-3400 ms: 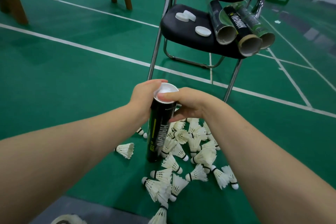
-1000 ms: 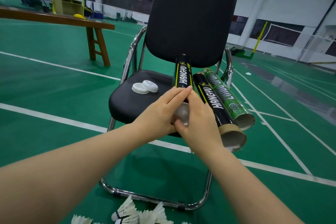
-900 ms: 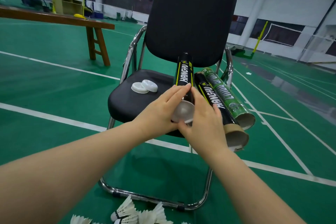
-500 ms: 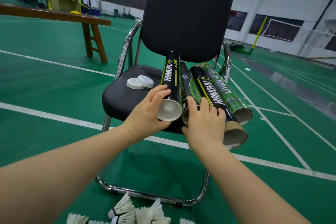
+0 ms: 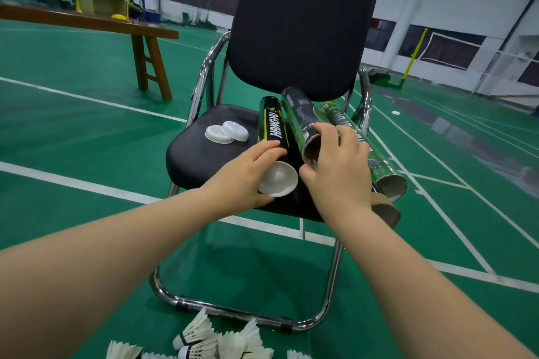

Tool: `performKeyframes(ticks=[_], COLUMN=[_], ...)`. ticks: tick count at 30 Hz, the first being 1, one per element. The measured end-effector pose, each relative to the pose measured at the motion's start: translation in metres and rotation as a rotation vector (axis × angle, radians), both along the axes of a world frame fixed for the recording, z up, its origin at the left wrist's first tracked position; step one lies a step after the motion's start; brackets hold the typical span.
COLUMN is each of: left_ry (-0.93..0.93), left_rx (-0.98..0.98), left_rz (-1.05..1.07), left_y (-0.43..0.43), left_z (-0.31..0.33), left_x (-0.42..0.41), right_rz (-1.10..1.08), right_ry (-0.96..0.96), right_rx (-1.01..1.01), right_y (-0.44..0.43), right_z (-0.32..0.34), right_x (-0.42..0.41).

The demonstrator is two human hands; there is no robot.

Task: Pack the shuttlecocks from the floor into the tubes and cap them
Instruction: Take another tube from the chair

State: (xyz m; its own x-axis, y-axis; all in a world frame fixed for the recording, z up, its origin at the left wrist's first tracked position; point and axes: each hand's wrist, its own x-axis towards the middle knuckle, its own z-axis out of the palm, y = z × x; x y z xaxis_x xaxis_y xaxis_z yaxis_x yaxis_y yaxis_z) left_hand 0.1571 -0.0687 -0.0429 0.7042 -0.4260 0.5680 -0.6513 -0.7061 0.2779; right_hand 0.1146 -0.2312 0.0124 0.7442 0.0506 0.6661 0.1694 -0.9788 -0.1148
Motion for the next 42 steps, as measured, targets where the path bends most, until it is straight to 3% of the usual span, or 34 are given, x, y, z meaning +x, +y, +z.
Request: performKeyframes(ticks=[4,10,15,18,21,26,34,42], left_ry=[0.082,0.208,0.128,0.040,0.104,0.226,-0.023,-0.136], left_rx=[0.060,0.259,0.277,0.401,0.425,0.234,0.031,0.137], left_rz=[0.018,0.214,0.343,0.520,0.588,0.392,0.164,0.032], left_y=[0.001,0.016,0.017,0.032,0.051,0.060,0.030,0.027], left_z=[0.005,-0.006,-0.002,0.008,0.010,0.006,0.045,0.075], left_x=[0.002,0.015,0.021,0.023,0.024,0.011,-0.049,-0.112], right_rz=[0.069,0.162,0.201,0.211,0.205,0.221,0.191,0.183], right_ry=[-0.133,-0.244,-0.238,-0.241,-0.246,-0.234,-0.238,-0.230], right_rx=[0.096,0.129,0.145,0.122,0.108,0.116,0.081,0.102], right_y=[0.000,0.003,0.008,0.009,0.006,0.007,0.027,0.047], right_z=[0.006,0.006,-0.007,-0.016,-0.022,-0.025,-0.021,-0.004], right_x=[-0.013,-0.029,-0.042,-0.048,-0.051,-0.060,-0.091,-0.139])
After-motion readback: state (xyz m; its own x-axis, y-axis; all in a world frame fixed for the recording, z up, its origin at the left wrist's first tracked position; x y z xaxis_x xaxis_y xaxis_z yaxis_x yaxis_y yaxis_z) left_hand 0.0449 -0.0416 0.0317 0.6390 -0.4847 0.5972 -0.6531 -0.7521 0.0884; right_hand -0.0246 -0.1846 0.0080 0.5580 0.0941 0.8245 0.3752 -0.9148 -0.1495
